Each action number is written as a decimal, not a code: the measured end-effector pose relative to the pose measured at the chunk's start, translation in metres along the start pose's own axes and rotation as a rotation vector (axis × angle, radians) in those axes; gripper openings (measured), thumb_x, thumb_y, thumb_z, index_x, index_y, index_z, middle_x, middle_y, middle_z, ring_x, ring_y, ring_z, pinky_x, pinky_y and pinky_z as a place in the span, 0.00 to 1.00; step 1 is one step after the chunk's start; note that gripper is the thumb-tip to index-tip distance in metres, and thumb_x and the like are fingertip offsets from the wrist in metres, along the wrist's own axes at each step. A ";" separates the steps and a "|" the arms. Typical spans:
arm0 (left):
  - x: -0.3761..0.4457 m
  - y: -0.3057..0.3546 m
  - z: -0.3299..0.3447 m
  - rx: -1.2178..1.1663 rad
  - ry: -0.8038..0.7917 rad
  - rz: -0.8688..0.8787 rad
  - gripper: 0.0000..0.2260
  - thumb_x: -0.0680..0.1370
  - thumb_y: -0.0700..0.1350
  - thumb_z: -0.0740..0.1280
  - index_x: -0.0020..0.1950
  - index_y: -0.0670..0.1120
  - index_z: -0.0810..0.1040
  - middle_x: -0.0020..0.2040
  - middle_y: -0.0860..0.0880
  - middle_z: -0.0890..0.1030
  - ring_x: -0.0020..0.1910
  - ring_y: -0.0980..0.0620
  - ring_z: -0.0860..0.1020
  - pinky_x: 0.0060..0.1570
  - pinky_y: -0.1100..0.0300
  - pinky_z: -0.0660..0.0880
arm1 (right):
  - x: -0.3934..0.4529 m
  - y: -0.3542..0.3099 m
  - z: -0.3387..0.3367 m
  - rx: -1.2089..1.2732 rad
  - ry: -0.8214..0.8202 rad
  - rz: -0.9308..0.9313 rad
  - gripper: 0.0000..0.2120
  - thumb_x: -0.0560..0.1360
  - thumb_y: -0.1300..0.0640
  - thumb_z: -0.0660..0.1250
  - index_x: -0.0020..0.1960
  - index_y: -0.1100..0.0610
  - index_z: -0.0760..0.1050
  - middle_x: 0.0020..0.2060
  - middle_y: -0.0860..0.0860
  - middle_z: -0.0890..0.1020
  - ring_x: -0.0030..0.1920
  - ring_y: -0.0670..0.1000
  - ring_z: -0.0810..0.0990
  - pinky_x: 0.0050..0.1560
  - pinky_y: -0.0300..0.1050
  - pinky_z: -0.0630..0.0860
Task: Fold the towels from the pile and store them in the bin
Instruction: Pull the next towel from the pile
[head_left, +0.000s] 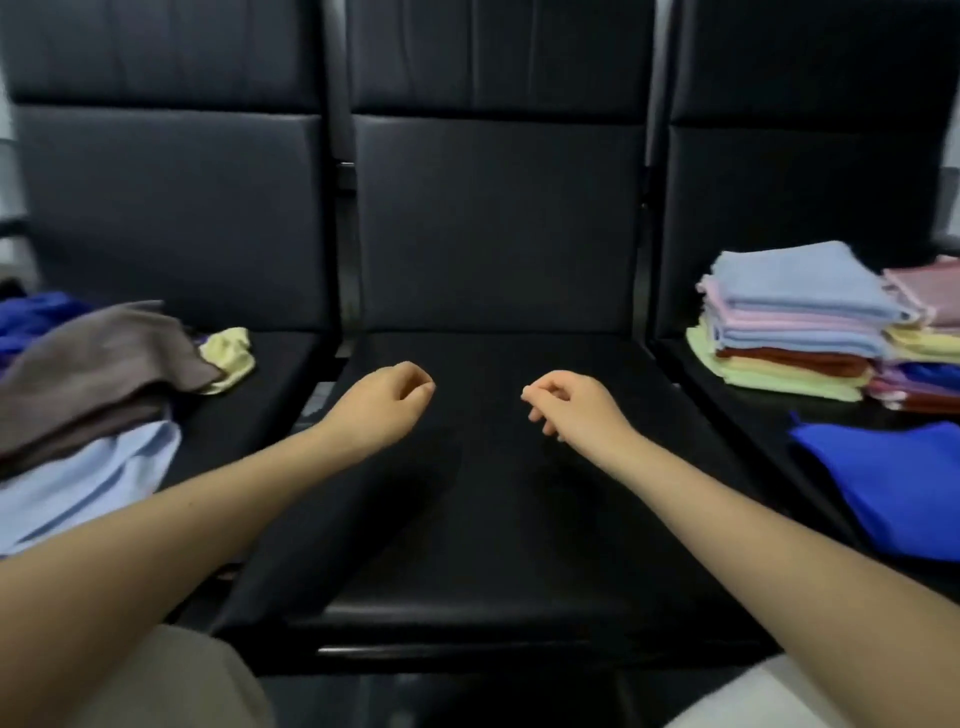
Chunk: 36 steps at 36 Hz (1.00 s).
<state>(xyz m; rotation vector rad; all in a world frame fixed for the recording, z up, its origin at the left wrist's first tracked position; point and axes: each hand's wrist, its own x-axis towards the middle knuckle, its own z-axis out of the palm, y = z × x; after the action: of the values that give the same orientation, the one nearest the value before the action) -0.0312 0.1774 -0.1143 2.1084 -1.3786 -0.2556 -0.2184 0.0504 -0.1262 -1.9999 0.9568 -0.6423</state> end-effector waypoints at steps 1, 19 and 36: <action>-0.002 -0.015 -0.015 0.052 0.046 -0.005 0.10 0.82 0.49 0.59 0.58 0.47 0.76 0.50 0.52 0.78 0.49 0.53 0.76 0.48 0.59 0.69 | 0.001 -0.010 0.018 0.029 -0.050 -0.001 0.07 0.80 0.52 0.64 0.48 0.53 0.79 0.39 0.47 0.82 0.36 0.45 0.77 0.39 0.39 0.73; -0.059 -0.238 -0.150 0.423 0.599 -0.310 0.14 0.80 0.51 0.62 0.62 0.49 0.78 0.65 0.45 0.74 0.65 0.41 0.68 0.62 0.47 0.67 | 0.063 -0.122 0.246 0.270 -0.306 -0.029 0.07 0.79 0.57 0.63 0.47 0.58 0.77 0.33 0.48 0.78 0.31 0.45 0.73 0.29 0.36 0.68; -0.065 -0.273 -0.163 -0.031 0.867 -0.460 0.14 0.82 0.46 0.57 0.63 0.45 0.76 0.53 0.48 0.80 0.52 0.49 0.76 0.49 0.58 0.68 | 0.121 -0.207 0.372 0.338 -0.473 0.270 0.13 0.79 0.52 0.65 0.38 0.55 0.69 0.30 0.50 0.70 0.26 0.46 0.64 0.16 0.33 0.57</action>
<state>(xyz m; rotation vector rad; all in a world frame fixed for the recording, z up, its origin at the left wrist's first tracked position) 0.2256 0.3727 -0.1519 2.0840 -0.3830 0.4205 0.1982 0.1991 -0.1433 -1.5832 0.7501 -0.1519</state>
